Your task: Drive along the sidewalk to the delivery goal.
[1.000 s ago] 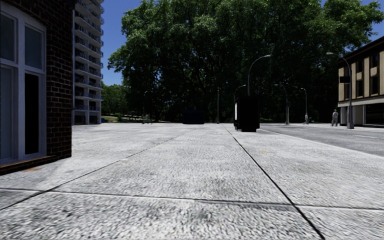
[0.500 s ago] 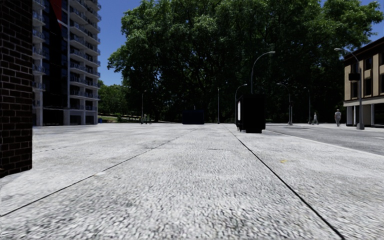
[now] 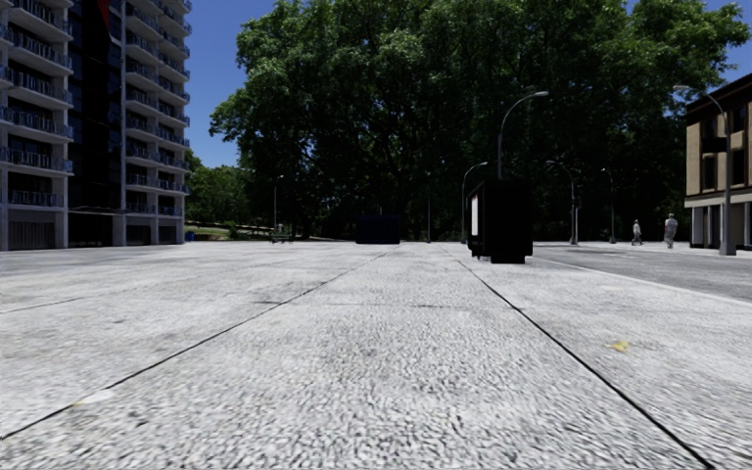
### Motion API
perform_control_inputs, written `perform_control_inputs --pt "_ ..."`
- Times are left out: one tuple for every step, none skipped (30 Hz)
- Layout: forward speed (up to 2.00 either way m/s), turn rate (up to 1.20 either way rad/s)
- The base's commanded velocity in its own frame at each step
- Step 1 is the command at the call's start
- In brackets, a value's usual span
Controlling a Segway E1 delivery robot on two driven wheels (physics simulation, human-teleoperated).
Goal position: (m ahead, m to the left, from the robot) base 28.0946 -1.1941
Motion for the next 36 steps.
perform_control_inputs --pt "2.00 -0.14" --pt "2.00 -0.15" --pt "2.00 -0.15" --pt "2.00 -0.15" --pt "2.00 -0.15" --pt "2.00 -0.16" --pt "2.00 -0.17" --pt "2.00 -0.17" --pt "2.00 -0.17" --pt "2.00 -0.17" --pt "2.00 -0.17" --pt "2.00 -0.18" --pt "2.00 -0.18" --pt "2.00 -0.18" --pt "2.00 -0.18" --pt "2.00 -0.18" --pt "2.00 -0.18" --pt "2.00 -0.18" --pt "2.00 -0.18" --pt "2.00 -0.19" --pt "2.00 -0.19" --pt "2.00 -0.19" --pt "2.00 -0.19" --pt "2.00 -0.19" --pt "2.00 -0.19" --pt "2.00 -0.05" --pt "2.00 0.00" --pt "2.00 0.00" --pt "2.00 0.00" --pt "2.00 0.00" --pt "2.00 0.00" --pt "2.00 0.00" --pt "2.00 0.00" --pt "2.00 0.00" --pt "2.00 0.00" --pt "2.00 0.00"
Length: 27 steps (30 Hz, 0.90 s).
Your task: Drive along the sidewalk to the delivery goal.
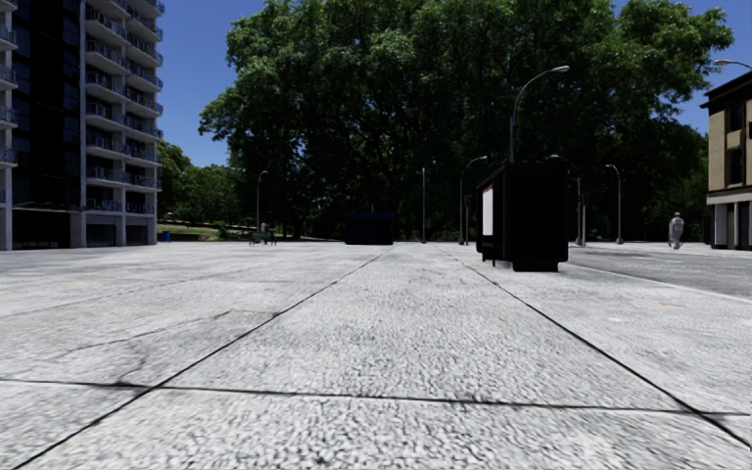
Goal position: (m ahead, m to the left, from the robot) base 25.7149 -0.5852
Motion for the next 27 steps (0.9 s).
perform_control_inputs --pt "2.00 0.00" --pt "2.00 0.00" --pt "2.00 0.00" --pt "2.00 0.00" --pt "2.00 0.00" --pt "2.00 0.00" --pt "2.00 0.00" --pt "2.00 0.00" --pt "2.00 0.00" --pt "2.00 0.00" --pt "2.00 0.00" --pt "2.00 0.00" --pt "2.00 0.00" --pt "2.00 0.00" --pt "2.00 0.00" --pt "2.00 0.00" --pt "2.00 0.00" --pt "2.00 0.00" --pt "2.00 0.00" --pt "2.00 0.00" --pt "2.00 0.00" --pt "2.00 0.00" --pt "2.00 0.00" --pt "2.00 0.00" --pt "2.00 0.00" --pt "2.00 0.00" --pt "2.00 0.00"
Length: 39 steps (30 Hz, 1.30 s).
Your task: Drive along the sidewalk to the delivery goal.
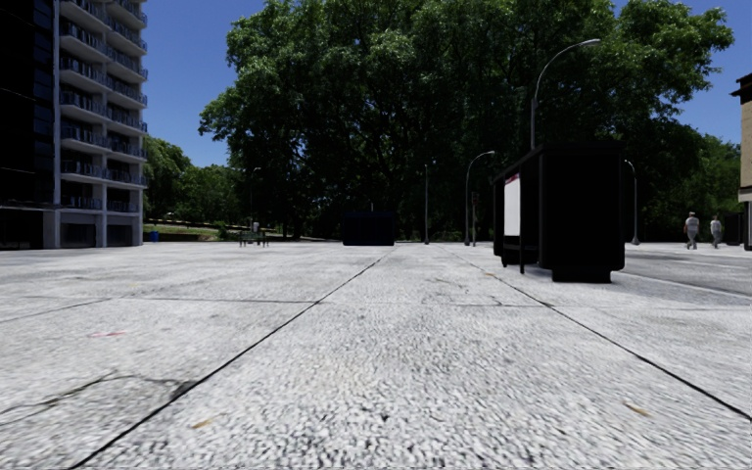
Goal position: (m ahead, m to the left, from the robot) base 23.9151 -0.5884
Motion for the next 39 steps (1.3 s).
perform_control_inputs --pt "2.00 0.00" --pt "2.00 0.00" --pt "2.00 0.00" --pt "2.00 0.00" --pt "2.00 0.00" --pt "2.00 0.00" --pt "2.00 0.00" --pt "2.00 0.00" --pt "2.00 0.00" --pt "2.00 0.00" --pt "2.00 0.00" --pt "2.00 0.00" --pt "2.00 0.00" --pt "2.00 0.00" --pt "2.00 0.00" --pt "2.00 0.00" --pt "2.00 0.00" --pt "2.00 0.00" --pt "2.00 0.00" --pt "2.00 0.00" --pt "2.00 0.00" --pt "2.00 0.00" --pt "2.00 0.00" --pt "2.00 0.00" --pt "2.00 0.00" --pt "2.00 0.00" --pt "2.00 0.00" --pt "2.00 0.00" --pt "2.00 0.00" --pt "2.00 0.00" --pt "2.00 0.00" --pt "2.00 0.00" --pt "2.00 0.00" --pt "2.00 0.00" --pt "2.00 0.00" --pt "2.00 0.00" --pt "2.00 0.00" --pt "2.00 0.00" --pt "2.00 0.00"
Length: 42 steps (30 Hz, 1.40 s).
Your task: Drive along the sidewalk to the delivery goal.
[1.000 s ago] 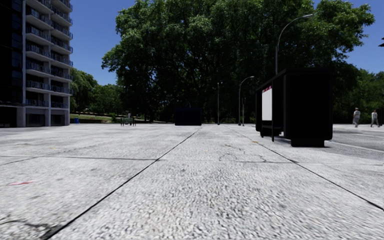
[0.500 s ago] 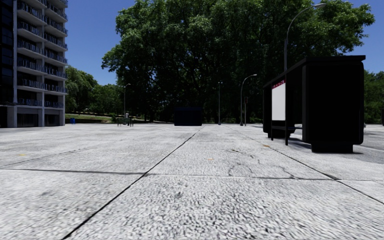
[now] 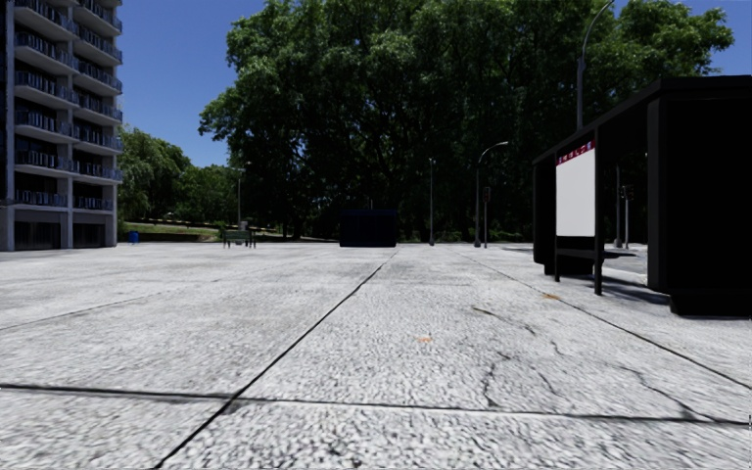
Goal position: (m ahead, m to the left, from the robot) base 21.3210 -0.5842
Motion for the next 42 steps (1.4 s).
perform_control_inputs --pt "2.00 0.00" --pt "2.00 0.00" --pt "2.00 0.00" --pt "2.00 0.00" --pt "2.00 0.00" --pt "2.00 0.00" --pt "2.00 0.00" --pt "2.00 0.00" --pt "2.00 0.00" --pt "2.00 0.00" --pt "2.00 0.00" --pt "2.00 0.00" --pt "2.00 0.00" --pt "2.00 0.00" --pt "2.00 0.00" --pt "2.00 0.00" --pt "2.00 0.00" --pt "2.00 0.00" --pt "2.00 0.00" --pt "2.00 0.00" --pt "2.00 0.00" --pt "2.00 0.00" --pt "2.00 0.00" --pt "2.00 0.00" --pt "2.00 0.00" --pt "2.00 0.00" --pt "2.00 0.00" --pt "2.00 0.00" --pt "2.00 0.00" --pt "2.00 0.00" --pt "2.00 0.00" --pt "2.00 0.00" --pt "2.00 0.00" --pt "2.00 0.00" --pt "2.00 0.00" --pt "2.00 0.00" --pt "2.00 0.00" --pt "2.00 0.00" --pt "2.00 0.00" --pt "2.00 0.00" --pt "2.00 0.00" --pt "2.00 0.00"
